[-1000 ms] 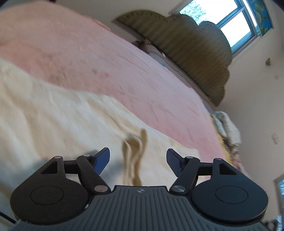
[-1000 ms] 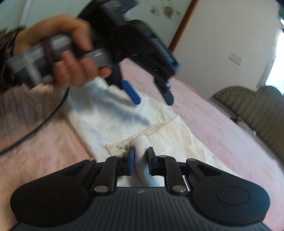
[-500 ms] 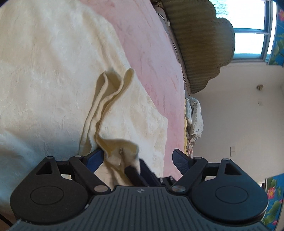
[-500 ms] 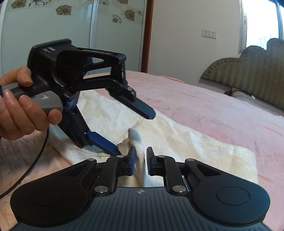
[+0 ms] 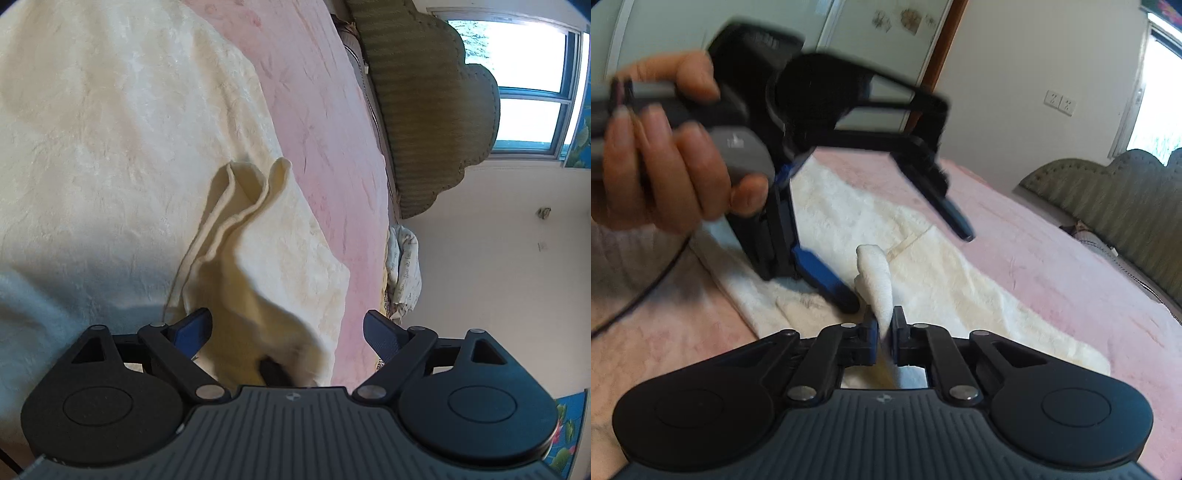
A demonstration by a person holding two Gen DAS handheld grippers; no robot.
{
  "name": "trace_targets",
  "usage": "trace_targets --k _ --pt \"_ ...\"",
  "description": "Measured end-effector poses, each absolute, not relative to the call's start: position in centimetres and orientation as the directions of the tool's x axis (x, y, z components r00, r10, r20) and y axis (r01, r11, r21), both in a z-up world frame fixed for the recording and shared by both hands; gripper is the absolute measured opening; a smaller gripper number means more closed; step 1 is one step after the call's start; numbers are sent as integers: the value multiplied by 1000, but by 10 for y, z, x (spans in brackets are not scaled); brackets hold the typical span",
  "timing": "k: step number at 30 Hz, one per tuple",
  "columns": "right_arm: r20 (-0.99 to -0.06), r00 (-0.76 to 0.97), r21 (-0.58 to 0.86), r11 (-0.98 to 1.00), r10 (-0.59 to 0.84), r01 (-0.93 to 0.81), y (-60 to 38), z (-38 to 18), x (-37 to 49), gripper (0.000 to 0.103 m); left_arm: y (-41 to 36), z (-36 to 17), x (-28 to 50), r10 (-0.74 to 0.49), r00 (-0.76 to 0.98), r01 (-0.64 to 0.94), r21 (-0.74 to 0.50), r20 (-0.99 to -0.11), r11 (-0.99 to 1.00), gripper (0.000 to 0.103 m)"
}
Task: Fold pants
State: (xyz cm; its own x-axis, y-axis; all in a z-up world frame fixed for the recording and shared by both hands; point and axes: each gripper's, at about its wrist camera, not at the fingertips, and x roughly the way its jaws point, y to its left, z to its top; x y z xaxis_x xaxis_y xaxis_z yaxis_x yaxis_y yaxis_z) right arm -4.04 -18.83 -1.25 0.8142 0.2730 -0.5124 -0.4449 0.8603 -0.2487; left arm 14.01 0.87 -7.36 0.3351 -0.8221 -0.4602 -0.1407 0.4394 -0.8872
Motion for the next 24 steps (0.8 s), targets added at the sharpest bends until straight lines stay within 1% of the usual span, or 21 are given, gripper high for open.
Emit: trace_targets --k 2,3,4,5,6,7,8,10,11,12,15,17,18,20,21,22,24 --pt "-470 825 -153 892 313 -425 -206 0 -44 7 6 -72 143 -818 342 -133 -885 -464 446 87" --pt "-456 825 -108 900 333 -423 -214 6 -43 7 3 -70 144 -816 347 -119 -884 -463 451 82" --pt "-443 825 -69 905 350 -420 -222 12 -43 7 0 -69 144 -821 353 -97 -891 -448 444 71" --pt "-436 825 -44 907 360 -420 -226 14 -43 7 -3 -68 144 -833 351 -83 -900 -429 428 46" --pt "-437 820 -34 905 369 -425 -228 16 -44 7 -4 -67 143 -841 350 -74 -907 -413 415 38" --pt "-448 814 -48 900 369 -434 -225 16 -45 7 -6 -64 142 -836 356 -56 -902 -418 428 22" --pt "-462 808 -67 894 366 -443 -221 13 -45 7 -7 -60 141 -821 370 -27 -888 -436 459 12" --pt "-468 804 -82 888 367 -453 -214 8 -47 8 -7 -51 135 -783 406 35 -848 -471 528 6" --pt "-469 800 -72 887 373 -455 -212 6 -47 10 -7 -48 132 -769 416 62 -829 -485 557 5" --pt "-475 794 -60 886 380 -460 -211 5 -46 10 -7 -45 128 -752 428 91 -804 -502 588 5" --pt "-497 764 -47 866 413 -498 -210 5 -51 17 -4 -43 117 -712 443 149 -738 -545 658 5" --pt "-494 733 -3 842 468 -540 -221 12 -55 17 -3 -44 113 -664 463 177 -673 -587 718 5" --pt "-474 736 27 844 483 -536 -231 16 -57 17 -3 -46 110 -639 471 189 -638 -608 746 5" --pt "-430 765 115 869 480 -481 -260 23 -60 17 -6 -51 109 -635 464 201 -624 -618 755 5" --pt "-420 786 150 889 454 -433 -275 23 -60 17 -7 -51 108 -630 468 209 -615 -620 760 5" --pt "-431 811 169 918 396 -359 -290 21 -60 17 -8 -50 107 -624 475 220 -603 -620 767 5" --pt "-509 813 161 959 282 -232 -308 10 -58 17 -10 -49 105 -613 486 241 -578 -623 779 5"
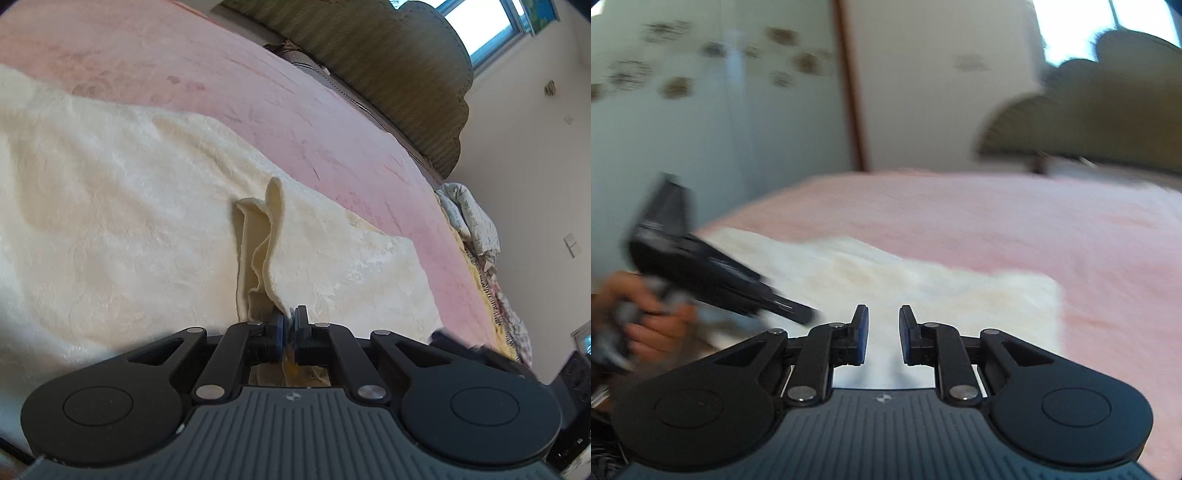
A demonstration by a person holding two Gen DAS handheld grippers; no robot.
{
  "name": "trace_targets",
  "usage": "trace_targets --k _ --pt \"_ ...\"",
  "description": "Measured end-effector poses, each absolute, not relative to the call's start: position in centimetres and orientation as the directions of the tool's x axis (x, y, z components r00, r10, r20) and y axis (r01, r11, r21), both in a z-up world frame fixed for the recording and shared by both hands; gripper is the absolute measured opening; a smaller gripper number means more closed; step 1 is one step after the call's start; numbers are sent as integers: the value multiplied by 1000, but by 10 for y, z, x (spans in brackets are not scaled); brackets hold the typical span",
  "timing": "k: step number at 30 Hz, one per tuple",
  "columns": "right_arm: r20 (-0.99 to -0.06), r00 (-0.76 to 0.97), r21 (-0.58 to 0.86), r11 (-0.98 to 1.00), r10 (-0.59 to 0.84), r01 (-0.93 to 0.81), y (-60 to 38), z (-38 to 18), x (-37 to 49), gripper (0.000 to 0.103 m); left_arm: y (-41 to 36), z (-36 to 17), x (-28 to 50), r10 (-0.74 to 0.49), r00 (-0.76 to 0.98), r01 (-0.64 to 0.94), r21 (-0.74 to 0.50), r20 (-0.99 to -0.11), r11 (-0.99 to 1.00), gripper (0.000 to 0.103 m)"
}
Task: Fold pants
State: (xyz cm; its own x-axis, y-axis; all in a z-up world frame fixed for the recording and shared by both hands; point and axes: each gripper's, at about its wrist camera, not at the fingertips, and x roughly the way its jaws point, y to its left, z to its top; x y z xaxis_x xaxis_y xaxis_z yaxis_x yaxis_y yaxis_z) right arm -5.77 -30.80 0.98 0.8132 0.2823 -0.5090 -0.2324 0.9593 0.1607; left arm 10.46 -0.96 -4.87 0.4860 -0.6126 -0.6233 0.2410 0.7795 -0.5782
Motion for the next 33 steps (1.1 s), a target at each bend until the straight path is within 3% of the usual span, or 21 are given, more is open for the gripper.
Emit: trace_targets --k 2,4,8,10,14,17,22,23,25,28,31,33 --pt "-627 740 157 970 242 -184 -314 -11 -52 17 -14 -47 102 -599 497 259 -552 -627 793 5" --pt "-607 764 130 976 219 -176 -304 -15 -59 18 -14 -48 99 -591 509 268 -537 -626 800 6" --pt "-510 778 213 930 366 -298 -269 -5 -51 18 -17 -46 100 -579 524 278 -517 -624 809 6" --pt "-533 741 205 912 408 -354 -240 -12 -39 18 -17 -46 99 -572 527 283 -505 -629 816 6" --pt "-561 750 60 921 350 -385 -204 -22 -38 18 1 -42 99 -552 547 226 -524 -630 821 17" --pt "-573 728 92 913 375 -398 -210 -20 -39 18 13 -29 104 -513 606 202 -506 -608 839 18" --pt "-569 737 69 915 364 -399 -209 -23 -39 18 -4 -3 109 -605 611 341 -520 -511 783 18" --pt "-570 739 61 916 358 -397 -207 -24 -39 18 -10 -2 112 -618 605 368 -513 -502 776 23" --pt "-570 745 41 917 348 -396 -204 -24 -41 18 -26 -9 127 -598 600 373 -475 -531 797 30" --pt "-570 759 -44 910 315 -411 -191 -23 -50 18 -36 -37 158 -538 569 299 -453 -623 840 28" --pt "-578 761 -123 891 293 -437 -184 -17 -53 18 -30 -37 157 -548 586 298 -471 -597 831 29" --pt "-564 765 -72 903 312 -423 -189 -10 -49 18 -27 -32 151 -538 604 303 -454 -588 838 29"
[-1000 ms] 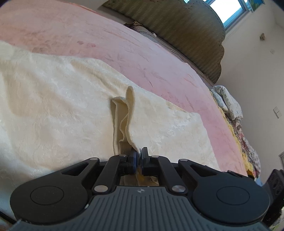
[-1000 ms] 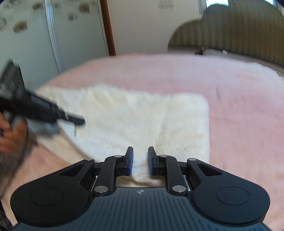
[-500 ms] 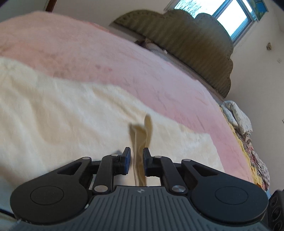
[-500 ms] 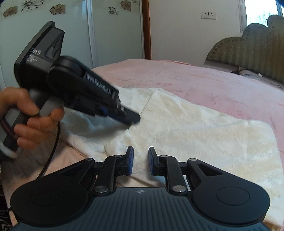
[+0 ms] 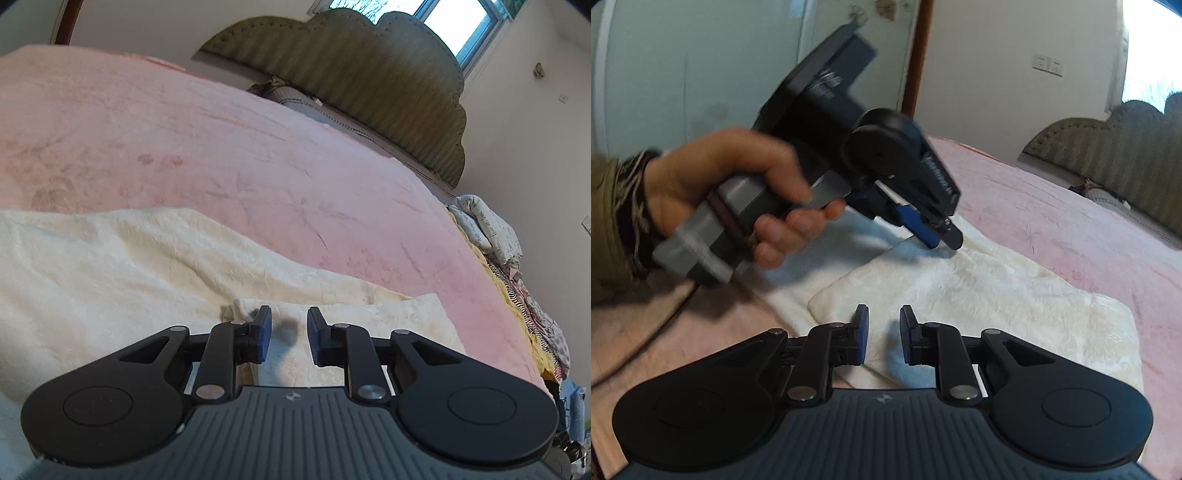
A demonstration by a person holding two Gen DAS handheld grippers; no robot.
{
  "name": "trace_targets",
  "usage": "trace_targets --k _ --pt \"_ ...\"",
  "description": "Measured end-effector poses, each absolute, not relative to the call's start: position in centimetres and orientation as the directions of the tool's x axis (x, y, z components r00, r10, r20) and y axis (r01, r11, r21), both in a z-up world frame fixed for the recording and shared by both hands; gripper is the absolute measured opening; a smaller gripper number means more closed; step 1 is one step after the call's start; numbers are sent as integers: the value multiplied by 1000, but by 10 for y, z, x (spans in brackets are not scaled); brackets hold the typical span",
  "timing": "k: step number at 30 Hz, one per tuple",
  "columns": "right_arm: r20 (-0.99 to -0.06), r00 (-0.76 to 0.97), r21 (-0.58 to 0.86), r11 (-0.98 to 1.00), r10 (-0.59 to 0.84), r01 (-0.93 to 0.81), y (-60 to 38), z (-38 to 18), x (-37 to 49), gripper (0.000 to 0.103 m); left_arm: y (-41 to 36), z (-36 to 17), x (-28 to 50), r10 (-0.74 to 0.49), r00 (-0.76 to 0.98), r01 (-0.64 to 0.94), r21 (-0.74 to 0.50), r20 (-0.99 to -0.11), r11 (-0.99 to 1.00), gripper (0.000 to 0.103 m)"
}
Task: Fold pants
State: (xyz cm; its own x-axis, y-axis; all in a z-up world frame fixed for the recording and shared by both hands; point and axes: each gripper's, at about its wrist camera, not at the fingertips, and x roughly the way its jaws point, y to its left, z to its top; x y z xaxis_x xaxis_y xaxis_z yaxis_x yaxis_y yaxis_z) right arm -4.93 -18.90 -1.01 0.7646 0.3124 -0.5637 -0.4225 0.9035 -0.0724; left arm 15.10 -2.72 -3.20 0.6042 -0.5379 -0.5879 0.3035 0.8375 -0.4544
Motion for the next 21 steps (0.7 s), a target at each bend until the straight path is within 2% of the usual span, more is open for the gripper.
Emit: trace_targets --k 3,4,5,7,12,14,19,21 --pt "-550 761 31 920 343 -391 -196 -6 -38 18 -17 -27 145 -523 614 277 -458 -591 844 30" --pt "-567 751 21 918 338 -397 -192 -9 -36 18 -12 -25 142 -517 619 265 -462 -591 846 34" --pt "-589 738 -8 911 329 -413 -186 -13 -35 18 -6 -22 138 -503 631 252 -457 -590 853 44" --pt "-580 757 -111 892 300 -438 -176 -17 -42 18 8 -13 124 -447 682 223 -418 -578 881 59" --pt "-549 778 -96 902 305 -421 -174 -4 -44 18 47 4 80 -295 796 159 -287 -529 944 74" --pt "-540 771 -105 882 336 -459 -164 1 -44 18 63 8 67 -210 824 116 -206 -527 972 80" --pt "-532 726 -130 806 435 -578 -126 0 -40 18 84 8 43 131 867 -73 138 -481 988 95" --pt "-529 711 -137 780 463 -610 -112 -1 -40 19 89 6 39 227 858 -133 229 -460 964 96"
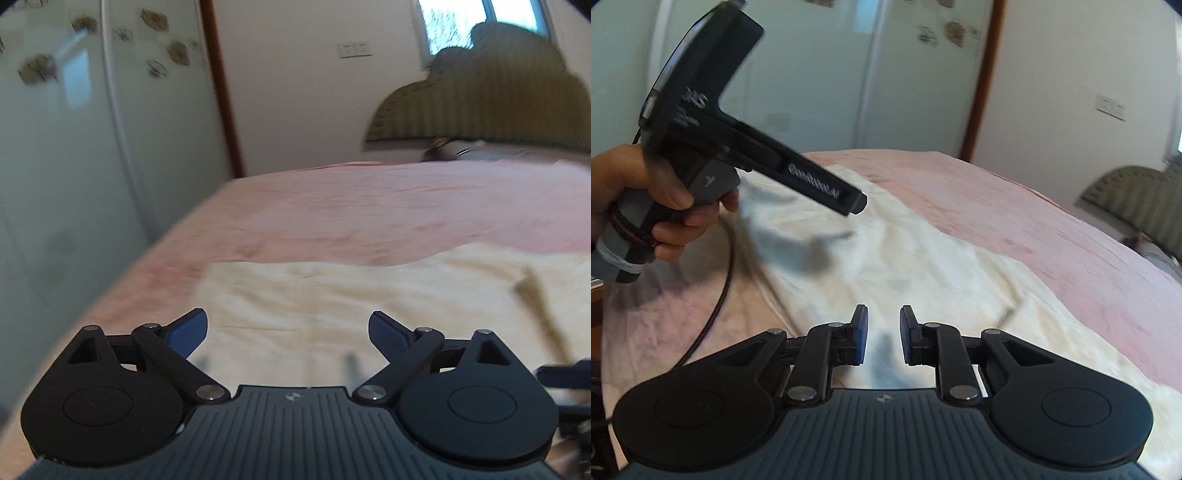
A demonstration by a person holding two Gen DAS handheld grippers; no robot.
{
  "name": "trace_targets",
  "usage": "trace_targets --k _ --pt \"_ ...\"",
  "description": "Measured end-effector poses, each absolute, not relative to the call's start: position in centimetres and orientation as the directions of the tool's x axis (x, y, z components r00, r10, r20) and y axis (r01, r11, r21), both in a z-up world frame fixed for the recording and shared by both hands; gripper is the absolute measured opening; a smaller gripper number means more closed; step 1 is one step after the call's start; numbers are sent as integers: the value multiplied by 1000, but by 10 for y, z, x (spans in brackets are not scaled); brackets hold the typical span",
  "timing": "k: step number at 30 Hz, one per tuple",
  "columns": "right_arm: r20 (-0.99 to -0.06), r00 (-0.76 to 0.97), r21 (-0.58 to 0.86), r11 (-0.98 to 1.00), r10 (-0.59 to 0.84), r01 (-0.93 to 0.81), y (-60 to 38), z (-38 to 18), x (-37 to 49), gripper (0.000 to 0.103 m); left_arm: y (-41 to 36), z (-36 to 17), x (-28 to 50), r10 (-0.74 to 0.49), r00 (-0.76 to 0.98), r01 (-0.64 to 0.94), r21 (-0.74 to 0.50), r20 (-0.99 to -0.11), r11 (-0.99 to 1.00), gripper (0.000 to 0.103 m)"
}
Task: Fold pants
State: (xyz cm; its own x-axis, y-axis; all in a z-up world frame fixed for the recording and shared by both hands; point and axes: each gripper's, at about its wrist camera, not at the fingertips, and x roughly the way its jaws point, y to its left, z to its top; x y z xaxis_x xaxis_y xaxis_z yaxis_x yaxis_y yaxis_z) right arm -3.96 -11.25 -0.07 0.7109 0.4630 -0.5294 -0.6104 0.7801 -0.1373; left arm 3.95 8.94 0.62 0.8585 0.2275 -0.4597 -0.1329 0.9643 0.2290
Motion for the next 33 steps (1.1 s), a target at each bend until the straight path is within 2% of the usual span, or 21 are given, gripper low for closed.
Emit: trace_targets --k 1,4,6,7,11,15,23,33 --pt "-530 704 -140 769 473 -623 -107 -1 -38 19 93 6 38 260 848 -155 253 -462 955 96" --pt "-530 696 -142 759 483 -635 -95 -1 -37 35 107 5 38 280 833 -181 244 -478 953 96" --pt "-526 700 -135 765 483 -629 -94 0 -35 61 113 6 37 281 828 -191 226 -486 955 96" --pt "-519 706 -129 773 481 -622 -93 2 -34 66 115 7 35 281 827 -195 221 -487 956 96" --pt "-505 721 -90 801 475 -591 -95 5 -26 72 117 7 31 286 825 -196 228 -488 954 96" --pt "-511 744 -82 837 430 -541 -96 4 -24 88 116 6 29 286 821 -196 227 -494 954 97" --pt "-537 733 -120 823 417 -556 -85 -1 -26 91 119 -1 35 311 800 -221 230 -513 948 97" --pt "-547 739 -85 853 392 -515 -77 -3 -19 94 123 -8 35 313 796 -209 250 -518 945 100"
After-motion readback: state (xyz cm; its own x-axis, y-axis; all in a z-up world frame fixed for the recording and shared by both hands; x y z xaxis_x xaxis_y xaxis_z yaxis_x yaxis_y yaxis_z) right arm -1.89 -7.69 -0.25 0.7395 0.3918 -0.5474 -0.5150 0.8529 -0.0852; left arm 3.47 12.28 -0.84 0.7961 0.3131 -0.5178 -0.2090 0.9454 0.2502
